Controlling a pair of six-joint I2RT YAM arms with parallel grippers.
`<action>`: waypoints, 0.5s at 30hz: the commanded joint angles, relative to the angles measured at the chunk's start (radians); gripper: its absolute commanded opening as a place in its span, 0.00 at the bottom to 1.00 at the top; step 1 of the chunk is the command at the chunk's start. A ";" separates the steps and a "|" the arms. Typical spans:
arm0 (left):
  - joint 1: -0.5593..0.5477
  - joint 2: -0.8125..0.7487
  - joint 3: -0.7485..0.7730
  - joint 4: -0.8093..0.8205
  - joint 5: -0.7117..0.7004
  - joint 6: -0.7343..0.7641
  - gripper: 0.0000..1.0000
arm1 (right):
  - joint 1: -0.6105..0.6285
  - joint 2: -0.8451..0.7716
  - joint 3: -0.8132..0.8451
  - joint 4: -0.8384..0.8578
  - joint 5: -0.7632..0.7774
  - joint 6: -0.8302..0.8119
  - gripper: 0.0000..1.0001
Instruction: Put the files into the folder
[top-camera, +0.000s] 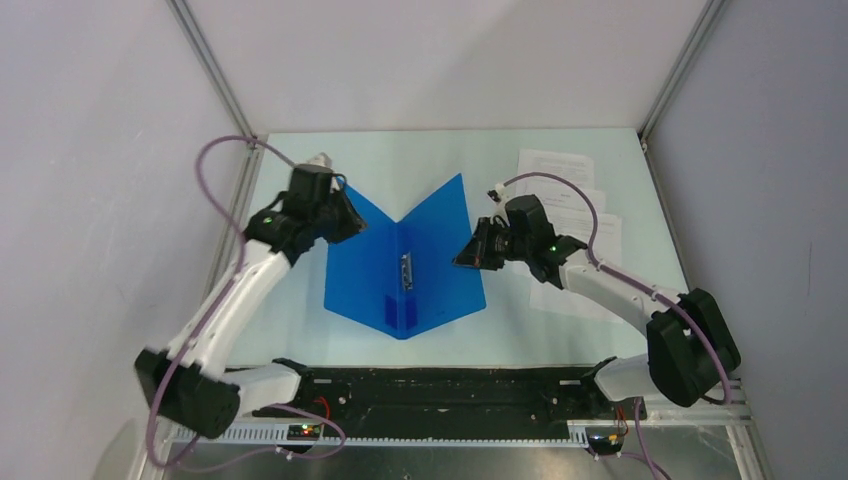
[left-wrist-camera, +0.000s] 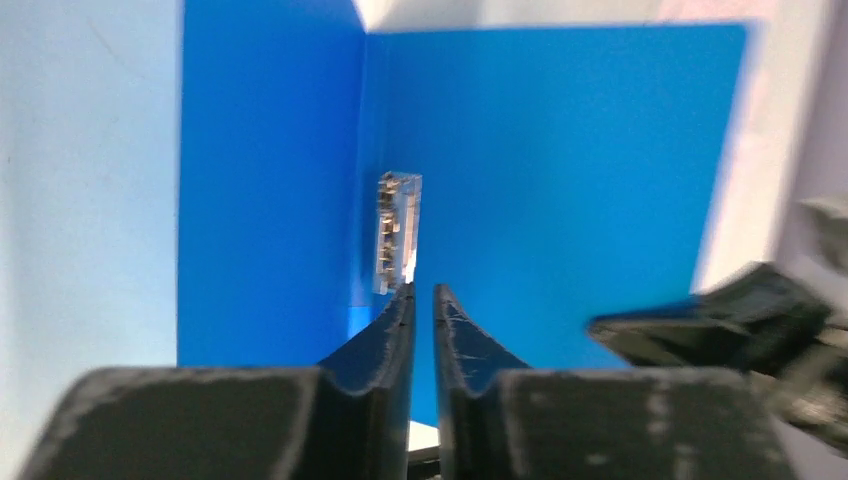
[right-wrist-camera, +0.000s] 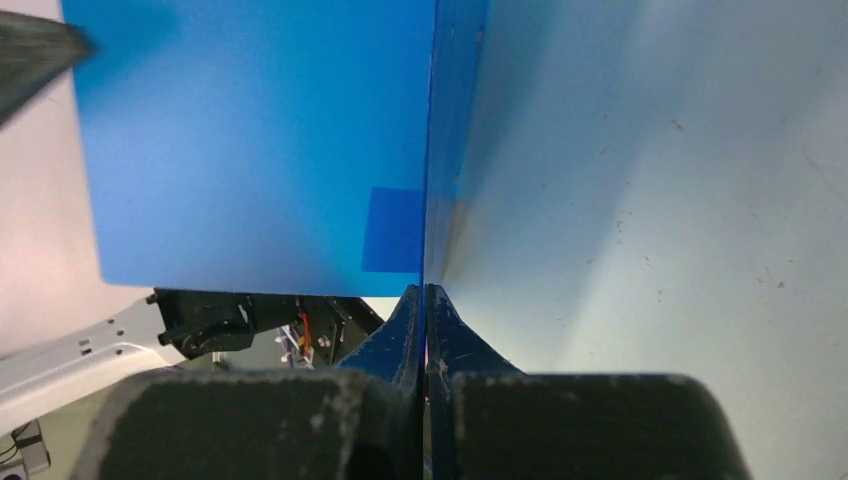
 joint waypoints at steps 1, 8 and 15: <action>-0.003 0.094 -0.095 0.062 0.027 -0.027 0.12 | -0.027 0.039 0.039 0.004 -0.073 -0.063 0.00; 0.004 0.186 -0.165 0.084 0.024 -0.005 0.09 | -0.031 0.028 0.013 -0.049 0.010 -0.078 0.00; 0.017 0.292 -0.243 0.140 -0.025 -0.048 0.01 | -0.052 0.101 -0.019 -0.080 0.061 -0.121 0.00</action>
